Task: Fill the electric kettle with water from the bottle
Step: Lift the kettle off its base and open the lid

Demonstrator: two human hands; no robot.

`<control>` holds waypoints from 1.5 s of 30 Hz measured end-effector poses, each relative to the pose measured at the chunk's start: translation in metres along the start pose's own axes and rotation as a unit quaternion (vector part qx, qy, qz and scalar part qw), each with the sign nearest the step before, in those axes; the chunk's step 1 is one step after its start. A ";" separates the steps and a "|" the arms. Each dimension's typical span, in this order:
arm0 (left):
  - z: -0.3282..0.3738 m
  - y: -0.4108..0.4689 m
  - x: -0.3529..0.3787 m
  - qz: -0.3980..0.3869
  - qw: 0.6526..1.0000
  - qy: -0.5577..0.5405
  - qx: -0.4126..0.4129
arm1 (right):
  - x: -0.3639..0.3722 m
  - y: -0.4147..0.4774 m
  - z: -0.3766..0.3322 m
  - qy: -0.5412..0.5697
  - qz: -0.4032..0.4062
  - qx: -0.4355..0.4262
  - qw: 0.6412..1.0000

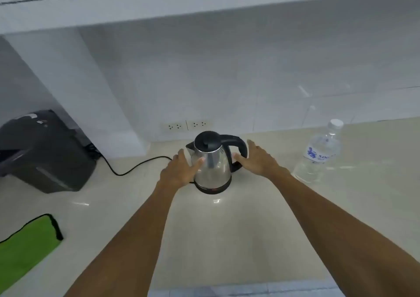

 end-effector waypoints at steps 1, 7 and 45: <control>-0.003 0.007 0.004 0.001 1.000 -0.022 -0.009 | 0.002 0.007 0.004 0.024 -0.001 0.009 1.000; -0.014 0.031 0.031 -0.009 0.970 -0.241 -0.035 | 0.023 0.033 0.018 0.129 -0.029 0.015 0.991; -0.032 -0.071 0.010 -0.022 0.950 -0.304 0.061 | 0.043 -0.076 0.015 0.165 0.068 0.002 0.984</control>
Point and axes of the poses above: each hand's wrist, its own y-axis towards the middle knuckle, its own x-axis out of the palm, z = x × y, the point moved 7 cm from there along y, towards the middle knuckle, and after that the axes turned 12 degrees about -y, right-handed, at the moved point
